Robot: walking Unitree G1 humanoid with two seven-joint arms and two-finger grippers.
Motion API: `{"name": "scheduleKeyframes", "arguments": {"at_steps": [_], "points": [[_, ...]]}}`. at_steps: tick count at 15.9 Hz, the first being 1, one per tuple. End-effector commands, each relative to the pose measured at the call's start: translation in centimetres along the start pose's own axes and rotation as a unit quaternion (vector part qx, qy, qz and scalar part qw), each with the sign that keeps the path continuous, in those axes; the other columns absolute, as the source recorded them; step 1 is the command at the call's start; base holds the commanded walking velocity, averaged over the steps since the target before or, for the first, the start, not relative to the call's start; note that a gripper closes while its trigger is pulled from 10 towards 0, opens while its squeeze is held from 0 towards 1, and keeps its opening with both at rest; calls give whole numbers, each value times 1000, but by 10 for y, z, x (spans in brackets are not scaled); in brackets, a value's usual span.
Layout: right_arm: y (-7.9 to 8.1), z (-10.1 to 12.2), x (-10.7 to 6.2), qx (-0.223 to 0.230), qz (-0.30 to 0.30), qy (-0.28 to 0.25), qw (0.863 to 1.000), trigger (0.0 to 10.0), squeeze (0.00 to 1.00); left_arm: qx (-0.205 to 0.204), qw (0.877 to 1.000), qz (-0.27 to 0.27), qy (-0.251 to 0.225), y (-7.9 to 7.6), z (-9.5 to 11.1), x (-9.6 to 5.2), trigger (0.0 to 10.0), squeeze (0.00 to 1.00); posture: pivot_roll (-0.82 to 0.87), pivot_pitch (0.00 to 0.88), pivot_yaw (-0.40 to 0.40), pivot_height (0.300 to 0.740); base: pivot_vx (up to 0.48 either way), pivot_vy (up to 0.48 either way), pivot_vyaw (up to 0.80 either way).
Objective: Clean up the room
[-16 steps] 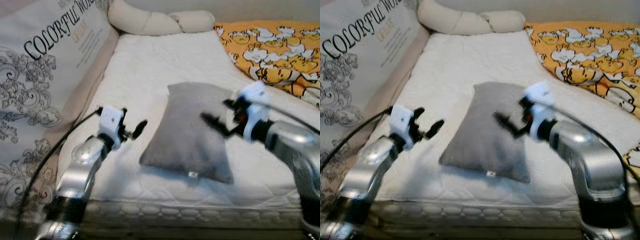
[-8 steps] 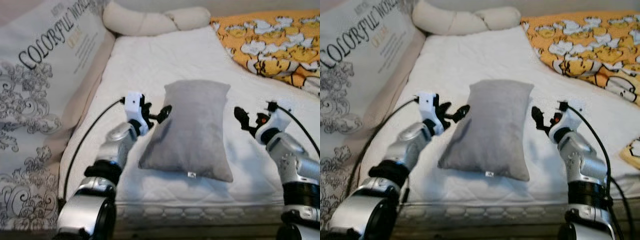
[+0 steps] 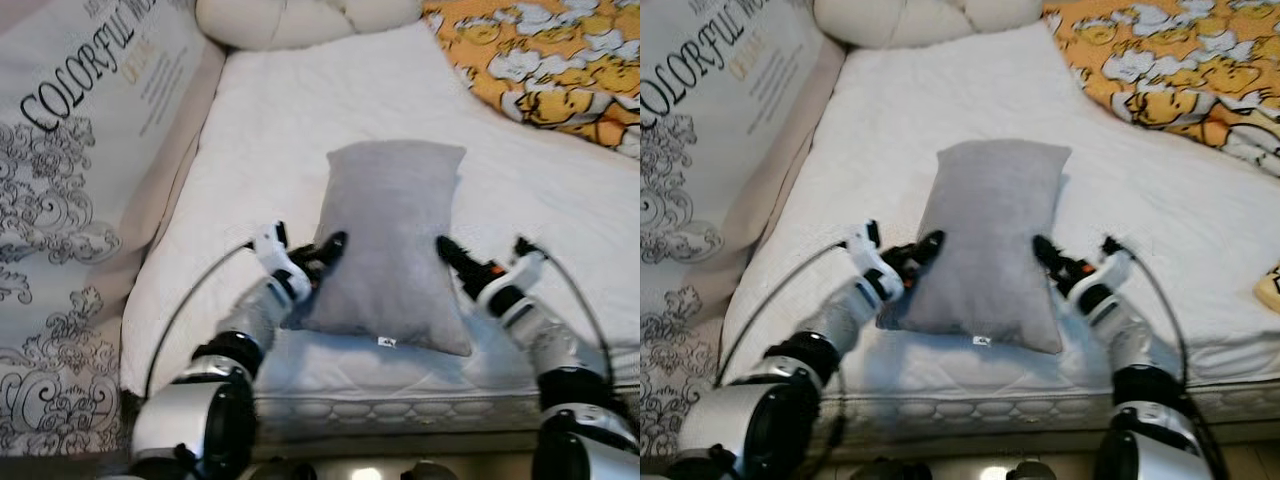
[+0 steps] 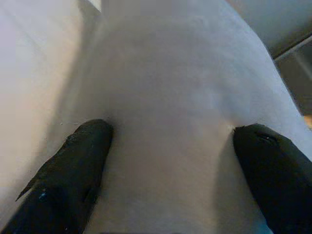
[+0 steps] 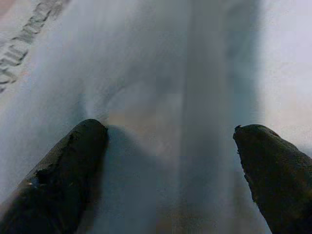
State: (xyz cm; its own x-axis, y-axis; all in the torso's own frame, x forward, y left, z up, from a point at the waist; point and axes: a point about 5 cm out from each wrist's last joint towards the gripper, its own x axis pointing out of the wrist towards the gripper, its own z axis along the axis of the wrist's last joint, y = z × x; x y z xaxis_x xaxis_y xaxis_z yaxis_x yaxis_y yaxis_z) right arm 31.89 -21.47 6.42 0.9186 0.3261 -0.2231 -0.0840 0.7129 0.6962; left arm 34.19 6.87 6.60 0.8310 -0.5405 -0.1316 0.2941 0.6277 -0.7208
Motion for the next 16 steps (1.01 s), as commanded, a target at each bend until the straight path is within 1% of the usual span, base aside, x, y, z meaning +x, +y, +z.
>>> {"name": "scheduleKeyframes", "arguments": {"at_steps": [1, 2, 3, 4, 5, 6, 7, 8, 9, 10, 12, 15, 16], "points": [[7, -21, 5, 27, 27, 31, 999, 10000, 0, -24, 999, -26, 33, -7, -21, 1, 10000, 0, -221, 139, 169, 740, 0, 0, 0], [9, -27, 6, 29, 33, 41, 998, 10000, 0, -19, 998, -39, 47, -13, -29, 3, 10000, 0, -219, 135, 170, 740, 0, 0, 0], [12, -35, 7, 28, 43, 50, 997, 10000, 0, -20, 996, -63, 68, -23, -41, 5, 10000, 0, -220, 131, 169, 740, 0, 0, 0], [15, -39, 8, 28, 50, 55, 997, 10000, 0, -22, 993, -77, 82, -29, -48, 7, 10000, 0, -218, 125, 168, 740, 0, 0, 0], [16, -41, 9, 29, 53, 57, 997, 10000, 0, -22, 992, -82, 91, -32, -52, 7, 10000, 0, -215, 122, 169, 740, 0, 0, 0], [17, -43, 10, 32, 54, 57, 996, 0, 0, -4, 991, -79, 111, -35, -58, 8, 3882, 0, -205, 110, 169, 740, 0, 0, 0], [18, -43, 11, 33, 56, 55, 996, 0, 0, 5, 991, -74, 114, -35, -58, 9, 3490, 0, -202, 104, 168, 740, 0, 0, 0], [19, -43, 12, 34, 58, 54, 996, 0, 0, 11, 991, -71, 115, -35, -58, 9, 3490, 0, -200, 101, 168, 740, 0, 0, 0], [20, -44, 13, 26, 56, 53, 997, 0, 0, 17, 991, -65, 112, -34, -57, 9, 1922, 0, -192, 90, 170, 740, 0, 0, 0], [23, -46, 16, -5, 49, 50, 998, 0, 0, 21, 992, -57, 108, -32, -54, 9, 39, 0, -183, 80, 172, 740, 0, 0, 0], [24, -46, 17, -13, 45, 41, 998, 0, 0, 27, 992, -54, 107, -29, -52, 8, 0, 0, -179, 60, 176, 740, 0, 0, 0], [23, -49, 18, -29, 22, 34, 999, 0, 0, 61, 990, -51, 115, -23, -50, 5, 0, 0, -177, 30, 181, 740, 0, 0, 0], [24, -49, 18, -29, 21, 31, 999, 0, 0, 64, 990, -54, 116, -23, -50, 5, 0, 0, -177, 30, 181, 740, 0, 0, 0]]}}
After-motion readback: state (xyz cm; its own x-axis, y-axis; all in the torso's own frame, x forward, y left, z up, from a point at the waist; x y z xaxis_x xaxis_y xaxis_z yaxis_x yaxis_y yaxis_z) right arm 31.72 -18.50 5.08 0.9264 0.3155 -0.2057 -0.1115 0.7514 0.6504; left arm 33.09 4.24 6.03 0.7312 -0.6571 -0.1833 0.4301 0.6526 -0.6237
